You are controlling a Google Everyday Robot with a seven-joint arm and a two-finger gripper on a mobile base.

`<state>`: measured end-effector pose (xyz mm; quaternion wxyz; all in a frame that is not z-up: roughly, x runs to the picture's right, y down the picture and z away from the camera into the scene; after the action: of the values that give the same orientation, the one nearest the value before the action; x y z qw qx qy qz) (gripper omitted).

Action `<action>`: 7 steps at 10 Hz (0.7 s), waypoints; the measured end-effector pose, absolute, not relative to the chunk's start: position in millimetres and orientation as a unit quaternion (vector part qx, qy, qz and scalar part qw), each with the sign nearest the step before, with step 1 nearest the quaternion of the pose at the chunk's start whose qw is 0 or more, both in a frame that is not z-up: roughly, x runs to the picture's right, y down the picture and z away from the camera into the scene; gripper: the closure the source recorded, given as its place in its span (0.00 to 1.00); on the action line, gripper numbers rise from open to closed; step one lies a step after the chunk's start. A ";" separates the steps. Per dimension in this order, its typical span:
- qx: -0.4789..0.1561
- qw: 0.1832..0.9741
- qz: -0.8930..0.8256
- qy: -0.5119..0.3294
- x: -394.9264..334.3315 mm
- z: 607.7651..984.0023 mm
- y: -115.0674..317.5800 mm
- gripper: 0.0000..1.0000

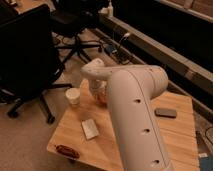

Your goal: Drag the ceramic bowl in a circle

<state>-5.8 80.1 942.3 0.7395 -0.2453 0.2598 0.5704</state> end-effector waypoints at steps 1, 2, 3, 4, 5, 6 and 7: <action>-0.240 0.717 0.590 0.282 24.6 946.2 86.0 1.00; -0.235 0.701 0.602 0.300 48.9 945.3 93.4 1.00; -0.226 0.682 0.621 0.315 77.1 941.0 98.3 1.00; -0.217 0.660 0.638 0.332 108.4 933.4 105.7 1.00; -0.210 0.643 0.651 0.346 132.7 924.3 114.2 1.00; -0.207 0.631 0.657 0.357 147.9 916.4 122.9 1.00; -0.205 0.617 0.663 0.371 164.6 903.4 136.4 1.00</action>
<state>164.6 136.4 903.4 0.6168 -0.2052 0.3713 0.6630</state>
